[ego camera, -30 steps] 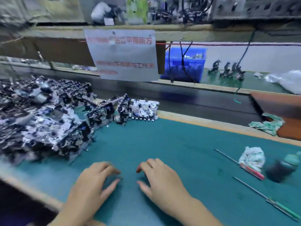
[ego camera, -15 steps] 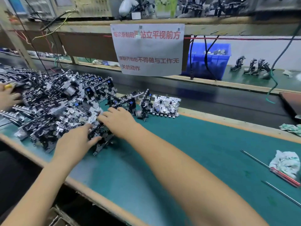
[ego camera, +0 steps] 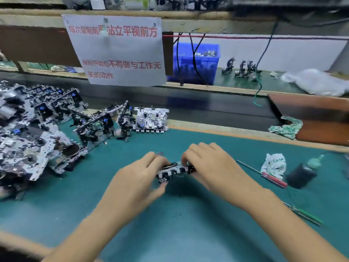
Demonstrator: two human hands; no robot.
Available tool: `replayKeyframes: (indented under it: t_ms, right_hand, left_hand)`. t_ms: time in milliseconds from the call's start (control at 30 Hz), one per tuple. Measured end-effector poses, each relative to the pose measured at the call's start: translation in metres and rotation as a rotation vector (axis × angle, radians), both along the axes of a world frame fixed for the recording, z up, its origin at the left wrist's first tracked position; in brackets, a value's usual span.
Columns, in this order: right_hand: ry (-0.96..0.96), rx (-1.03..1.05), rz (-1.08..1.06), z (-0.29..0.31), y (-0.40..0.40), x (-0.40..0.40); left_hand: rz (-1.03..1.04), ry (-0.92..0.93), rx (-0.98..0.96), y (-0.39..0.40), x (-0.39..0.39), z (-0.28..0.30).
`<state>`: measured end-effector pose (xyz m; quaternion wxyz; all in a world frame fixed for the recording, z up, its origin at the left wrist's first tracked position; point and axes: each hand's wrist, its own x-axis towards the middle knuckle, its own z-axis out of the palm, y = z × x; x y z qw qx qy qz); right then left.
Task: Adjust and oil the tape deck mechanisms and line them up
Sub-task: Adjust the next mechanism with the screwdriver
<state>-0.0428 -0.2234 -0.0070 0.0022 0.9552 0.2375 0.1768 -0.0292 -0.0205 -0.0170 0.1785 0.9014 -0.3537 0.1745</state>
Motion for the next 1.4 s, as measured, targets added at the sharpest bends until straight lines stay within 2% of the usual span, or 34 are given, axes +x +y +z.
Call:
replayKeyframes:
  t_ms: [167,300,400,500,600,733,800,900,1200,1400]
  right_hand:
    - [-0.21,0.002,-0.156,-0.029,-0.067,-0.057]
    - [-0.231,0.04,-0.23,-0.059,-0.098,-0.098]
    - [-0.208,0.061,-0.231,-0.074,-0.105,-0.116]
    - [-0.171,0.073,-0.196,-0.077,-0.106,-0.122]
    - [-0.145,0.167,-0.144,-0.075,-0.112,-0.129]
    - [-0.193,0.625,-0.267,-0.074,-0.123,-0.136]
    - [-0.193,0.832,-0.394,-0.074,-0.127,-0.134]
    - [-0.175,0.947,-0.517,-0.081,-0.13,-0.133]
    - [-0.115,0.905,-0.531,-0.085,-0.125,-0.131]
    - [-0.147,1.0,-0.675,-0.091,-0.134,-0.131]
  left_hand:
    - [-0.213,-0.183,0.019,-0.078,-0.009,-0.025]
    - [-0.363,-0.319,0.054,-0.115,-0.021,-0.045]
    - [-0.493,-0.323,0.119,-0.121,-0.025,-0.055]
    - [-0.505,-0.197,0.08,-0.119,-0.027,-0.064]
    - [-0.428,0.052,-0.022,-0.117,-0.022,-0.065]
    - [-0.437,0.449,-0.008,-0.122,-0.008,-0.067]
    - [-0.456,0.546,-0.066,-0.124,-0.006,-0.072]
    - [-0.446,0.57,-0.136,-0.126,-0.007,-0.077]
    - [-0.406,0.533,-0.124,-0.126,-0.012,-0.078]
    - [-0.39,0.55,-0.122,-0.126,-0.015,-0.076]
